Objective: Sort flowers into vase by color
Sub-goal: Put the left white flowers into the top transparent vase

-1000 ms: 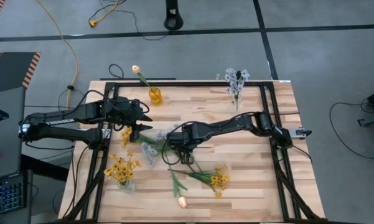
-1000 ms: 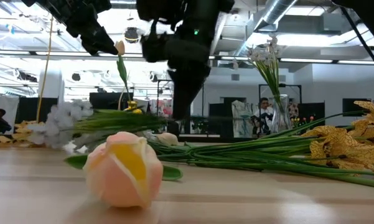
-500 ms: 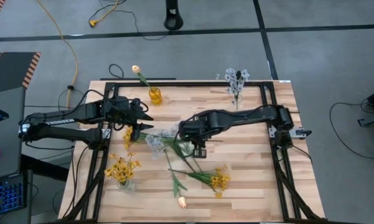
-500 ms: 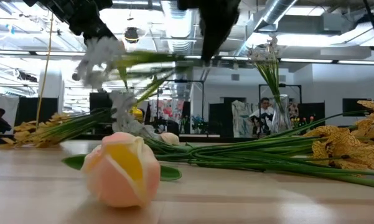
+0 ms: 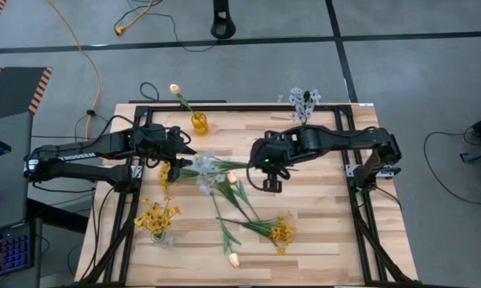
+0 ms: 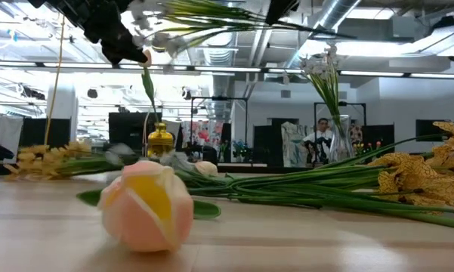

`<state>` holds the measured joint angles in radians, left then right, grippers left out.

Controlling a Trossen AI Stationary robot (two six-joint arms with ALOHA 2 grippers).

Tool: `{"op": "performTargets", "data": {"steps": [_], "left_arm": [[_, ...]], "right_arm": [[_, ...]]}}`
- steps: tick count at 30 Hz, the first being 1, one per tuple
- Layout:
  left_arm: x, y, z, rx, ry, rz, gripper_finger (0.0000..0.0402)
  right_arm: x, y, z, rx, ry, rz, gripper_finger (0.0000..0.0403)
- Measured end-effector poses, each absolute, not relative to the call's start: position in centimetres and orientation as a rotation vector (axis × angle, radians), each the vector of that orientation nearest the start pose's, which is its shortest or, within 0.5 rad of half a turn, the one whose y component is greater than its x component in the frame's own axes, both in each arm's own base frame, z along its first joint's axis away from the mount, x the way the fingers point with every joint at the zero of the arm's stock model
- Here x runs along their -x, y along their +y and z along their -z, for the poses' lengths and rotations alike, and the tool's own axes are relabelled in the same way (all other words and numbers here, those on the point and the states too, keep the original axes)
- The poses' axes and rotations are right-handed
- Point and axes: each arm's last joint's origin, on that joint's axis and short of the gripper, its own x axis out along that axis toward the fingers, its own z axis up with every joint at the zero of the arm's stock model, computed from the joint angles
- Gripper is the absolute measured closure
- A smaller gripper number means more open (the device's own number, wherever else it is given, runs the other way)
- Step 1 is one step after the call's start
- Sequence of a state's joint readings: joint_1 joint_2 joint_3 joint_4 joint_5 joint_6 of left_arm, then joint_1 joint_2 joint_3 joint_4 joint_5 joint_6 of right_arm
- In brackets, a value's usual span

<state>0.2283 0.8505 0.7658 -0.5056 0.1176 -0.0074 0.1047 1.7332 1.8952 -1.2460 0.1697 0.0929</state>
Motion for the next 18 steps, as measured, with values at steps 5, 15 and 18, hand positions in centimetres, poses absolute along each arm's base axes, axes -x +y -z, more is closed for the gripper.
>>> {"op": "performTargets", "data": {"steps": [5,15,18], "left_arm": [[-17.1,3.6,-28.7,0.109,0.582,-0.11,0.0255],[-17.1,3.6,-28.7,0.109,0.582,-0.111,0.0255],[-17.1,3.6,-28.7,0.109,0.581,-0.111,0.0255]], "right_arm": [[-32.4,2.7,-38.4,0.102,1.1,0.161,0.038],[-28.9,2.0,-41.1,0.149,1.02,0.274,0.038],[-27.4,2.0,-41.8,0.137,0.952,0.311,0.038]]}}
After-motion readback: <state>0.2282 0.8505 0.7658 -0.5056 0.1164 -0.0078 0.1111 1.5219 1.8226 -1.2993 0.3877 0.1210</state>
